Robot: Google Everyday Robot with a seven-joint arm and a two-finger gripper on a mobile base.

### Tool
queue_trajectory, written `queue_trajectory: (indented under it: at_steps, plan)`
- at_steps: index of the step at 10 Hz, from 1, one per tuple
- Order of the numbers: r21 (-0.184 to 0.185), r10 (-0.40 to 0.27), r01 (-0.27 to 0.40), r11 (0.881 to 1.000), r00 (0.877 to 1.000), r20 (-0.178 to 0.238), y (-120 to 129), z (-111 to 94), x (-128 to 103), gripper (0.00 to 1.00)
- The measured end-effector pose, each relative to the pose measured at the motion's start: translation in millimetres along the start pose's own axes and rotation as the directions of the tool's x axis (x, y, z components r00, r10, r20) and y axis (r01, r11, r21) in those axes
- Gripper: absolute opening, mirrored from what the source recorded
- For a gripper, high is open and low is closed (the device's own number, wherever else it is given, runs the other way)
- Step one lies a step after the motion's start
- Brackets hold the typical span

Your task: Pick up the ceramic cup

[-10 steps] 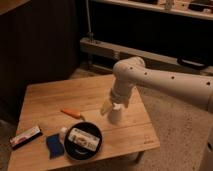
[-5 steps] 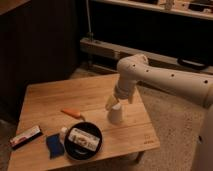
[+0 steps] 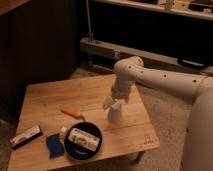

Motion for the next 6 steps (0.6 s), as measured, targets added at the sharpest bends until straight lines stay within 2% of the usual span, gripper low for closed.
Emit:
queue_trajectory:
  at_steps: [1, 3, 6]
  plan:
    - [0.007, -0.011, 0.011, 1.000, 1.000, 0.002, -5, 8, 8, 0.80]
    - [0.017, -0.007, 0.007, 1.000, 1.000, 0.020, 1, 27, 8, 0.80]
    - [0.018, -0.007, 0.006, 1.000, 0.999, 0.034, 0, 34, 6, 0.80]
